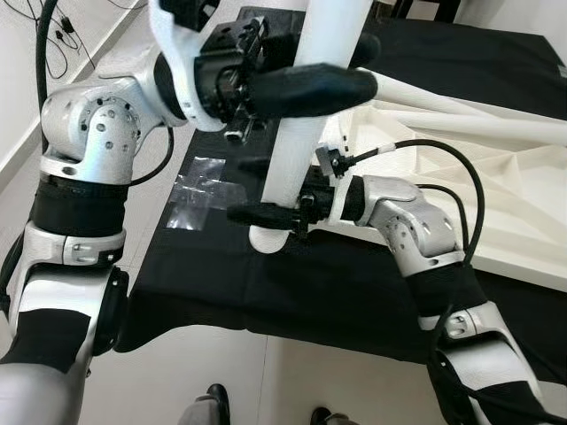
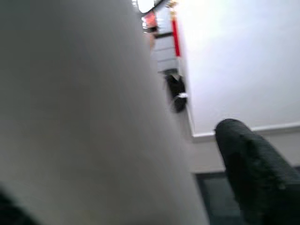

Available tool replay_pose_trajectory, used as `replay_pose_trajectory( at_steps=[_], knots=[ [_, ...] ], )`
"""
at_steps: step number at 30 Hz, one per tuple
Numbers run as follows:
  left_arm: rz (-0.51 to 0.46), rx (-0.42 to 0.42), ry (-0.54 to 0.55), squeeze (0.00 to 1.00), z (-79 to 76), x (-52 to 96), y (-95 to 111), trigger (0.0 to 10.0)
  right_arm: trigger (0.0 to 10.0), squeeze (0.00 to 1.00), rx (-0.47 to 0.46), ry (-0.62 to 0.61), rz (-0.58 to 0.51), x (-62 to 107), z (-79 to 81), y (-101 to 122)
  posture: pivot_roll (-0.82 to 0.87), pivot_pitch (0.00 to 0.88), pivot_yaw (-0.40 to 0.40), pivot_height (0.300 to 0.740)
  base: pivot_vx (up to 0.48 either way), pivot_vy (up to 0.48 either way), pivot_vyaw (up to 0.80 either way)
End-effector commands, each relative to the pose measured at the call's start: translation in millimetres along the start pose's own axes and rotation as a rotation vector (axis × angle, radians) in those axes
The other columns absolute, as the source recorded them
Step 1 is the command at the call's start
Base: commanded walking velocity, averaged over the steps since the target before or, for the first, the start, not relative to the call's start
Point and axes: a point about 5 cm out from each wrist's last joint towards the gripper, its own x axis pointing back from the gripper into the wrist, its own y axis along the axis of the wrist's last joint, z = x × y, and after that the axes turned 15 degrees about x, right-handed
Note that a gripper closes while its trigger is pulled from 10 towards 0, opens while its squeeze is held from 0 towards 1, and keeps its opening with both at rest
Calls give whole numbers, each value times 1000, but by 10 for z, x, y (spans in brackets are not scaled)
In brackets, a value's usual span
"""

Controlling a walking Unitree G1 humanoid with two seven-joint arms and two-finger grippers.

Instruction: Building children table

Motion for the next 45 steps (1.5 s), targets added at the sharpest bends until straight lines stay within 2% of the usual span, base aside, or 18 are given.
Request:
replay_pose_trajectory(
  at_steps=[1,10,12,19,20,21,24,25,28,32,33,35,36,38,39,41,42,45],
  knots=[
    [1,91,-107,0,-41,-52,-95,0,0,0,15,-51,-24,93,-37,42,14,280,-40,740,0,0,0],
    [-88,49,-91,0,-45,17,52,0,0,0,73,-44,-27,40,-10,69,6,267,-41,740,0,0,0],
    [-129,33,-81,0,-71,22,88,0,0,0,113,-58,12,24,17,38,4,258,-42,740,0,0,0],
    [-174,23,-56,0,-101,43,108,0,0,0,149,-85,54,28,40,1,0,250,-45,740,0,0,0],
    [-188,37,-23,0,-91,67,94,0,0,0,157,-98,69,35,48,-10,-1,245,-46,740,0,0,0],
    [-203,42,7,1000,-74,84,89,3137,0,0,162,-107,81,43,44,-18,-2,241,-47,740,0,0,0],
    [-213,45,26,1000,-63,94,88,3137,0,0,165,-113,89,49,40,-23,-2,241,-47,740,0,0,0],
    [-212,50,44,1000,-60,111,81,10000,0,0,170,-122,100,57,32,-32,-3,237,-47,740,0,0,0],
    [-213,54,77,1000,-54,136,75,10000,0,0,181,-144,114,66,10,-43,-5,234,-47,740,0,0,0],
    [-237,17,299,1000,-109,381,11,10000,0,0,223,-343,193,158,-224,-91,4,229,-48,740,0,0,0],
    [-237,17,299,1000,-109,381,11,10000,0,0,223,-343,193,158,-224,-91,4,229,-48,740,0,0,0],
    [-263,-7,404,1000,-174,520,-9,10000,0,0,223,-395,194,209,-284,-78,9,226,-51,740,0,0,0],
    [-263,-7,404,1000,-174,520,-9,10000,0,0,223,-395,194,209,-284,-78,9,226,-51,740,0,0,0],
    [-330,-48,578,1000,-298,747,6,10000,0,0,195,-451,146,273,-342,-12,14,214,-51,740,0,0,0],
    [-330,-48,578,1000,-298,747,6,10000,0,0,195,-451,146,273,-342,-12,14,214,-51,740,0,0,0],
    [-377,-66,707,1000,-397,901,-9,10000,0,0,153,-487,81,306,-371,48,18,203,-52,740,0,0,0],
    [-377,-66,707,1000,-397,901,-9,10000,0,0,153,-487,81,306,-371,48,18,203,-52,740,0,0,0],
    [-400,-28,849,1000,-514,1045,-177,10000,0,0,83,-535,-12,336,-387,94,22,177,-51,740,0,0,0]
  ],
)
